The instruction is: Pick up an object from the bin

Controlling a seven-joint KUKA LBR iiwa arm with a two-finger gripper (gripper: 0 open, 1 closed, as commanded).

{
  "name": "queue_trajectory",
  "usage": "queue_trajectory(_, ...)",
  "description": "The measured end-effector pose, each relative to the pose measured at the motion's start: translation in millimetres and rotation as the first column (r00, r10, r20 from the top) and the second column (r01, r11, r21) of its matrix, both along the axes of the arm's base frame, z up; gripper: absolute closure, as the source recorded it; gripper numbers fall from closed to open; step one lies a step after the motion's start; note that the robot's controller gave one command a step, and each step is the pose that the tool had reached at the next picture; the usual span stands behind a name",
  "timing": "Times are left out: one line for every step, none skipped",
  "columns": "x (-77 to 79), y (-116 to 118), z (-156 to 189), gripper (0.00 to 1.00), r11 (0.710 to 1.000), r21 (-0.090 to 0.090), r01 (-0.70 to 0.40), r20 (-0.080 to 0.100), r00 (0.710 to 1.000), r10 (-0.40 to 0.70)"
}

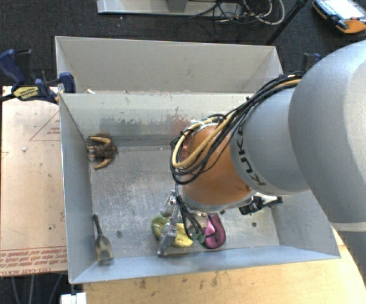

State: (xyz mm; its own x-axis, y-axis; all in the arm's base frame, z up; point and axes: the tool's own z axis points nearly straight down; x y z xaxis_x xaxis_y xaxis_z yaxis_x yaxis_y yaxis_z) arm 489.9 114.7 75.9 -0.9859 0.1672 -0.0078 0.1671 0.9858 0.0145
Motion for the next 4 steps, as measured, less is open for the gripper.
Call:
queue_trajectory(0.2,0.6,1.0,1.00,1.000,-0.001,-0.001,0.000,1.000,0.001)
queue_trajectory(0.1,0.4,3.5,1.00,1.000,-0.005,-0.002,-0.002,1.000,0.002)
queue_trajectory(-1.8,-1.3,9.5,1.00,1.000,-0.011,-0.001,-0.011,1.000,0.001)
queue_trajectory(-1.2,-1.1,20.0,1.00,1.000,-0.011,-0.002,-0.010,1.000,0.002)
